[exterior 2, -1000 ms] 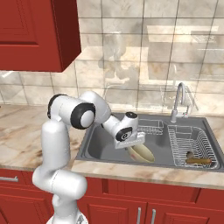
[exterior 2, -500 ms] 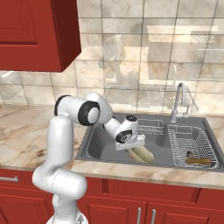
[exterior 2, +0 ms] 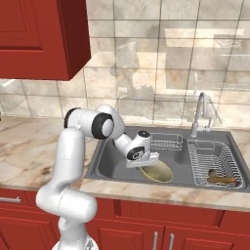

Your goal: Dump the hot dog and garlic from the bowl so the bowl can be washed. Place the bowl in the sink after clearing the leftovers.

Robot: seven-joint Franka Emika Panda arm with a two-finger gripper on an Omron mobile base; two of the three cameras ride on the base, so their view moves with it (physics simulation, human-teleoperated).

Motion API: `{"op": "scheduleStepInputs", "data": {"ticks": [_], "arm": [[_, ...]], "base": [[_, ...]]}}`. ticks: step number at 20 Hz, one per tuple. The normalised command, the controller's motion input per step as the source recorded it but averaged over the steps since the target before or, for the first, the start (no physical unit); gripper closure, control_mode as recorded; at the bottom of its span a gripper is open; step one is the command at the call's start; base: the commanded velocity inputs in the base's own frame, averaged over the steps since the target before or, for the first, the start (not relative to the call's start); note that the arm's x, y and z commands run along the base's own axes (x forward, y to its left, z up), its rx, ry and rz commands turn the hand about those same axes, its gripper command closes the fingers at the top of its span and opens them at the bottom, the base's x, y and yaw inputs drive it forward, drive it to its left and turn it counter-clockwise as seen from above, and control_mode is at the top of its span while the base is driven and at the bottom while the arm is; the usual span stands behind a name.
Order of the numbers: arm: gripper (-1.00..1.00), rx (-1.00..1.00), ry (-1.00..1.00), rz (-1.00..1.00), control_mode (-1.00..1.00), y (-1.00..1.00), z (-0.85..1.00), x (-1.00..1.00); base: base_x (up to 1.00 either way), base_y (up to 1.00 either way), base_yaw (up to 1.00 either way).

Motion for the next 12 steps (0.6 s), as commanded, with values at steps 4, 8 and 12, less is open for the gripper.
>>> {"op": "scheduleStepInputs", "data": {"ticks": [4,8,12], "arm": [[1.00,0.01,0.03,-0.07,-1.00,0.00,-0.23,0.00],[-1.00,0.01,0.00,-0.10,-1.00,0.04,-0.01,0.00],[-1.00,0.00,0.00,-0.08,-1.00,0.00,0.10,0.00]], "base": [[0.00,0.00,0.00],[0.00,0.00,0.00],[0.00,0.00,0.00]]}}
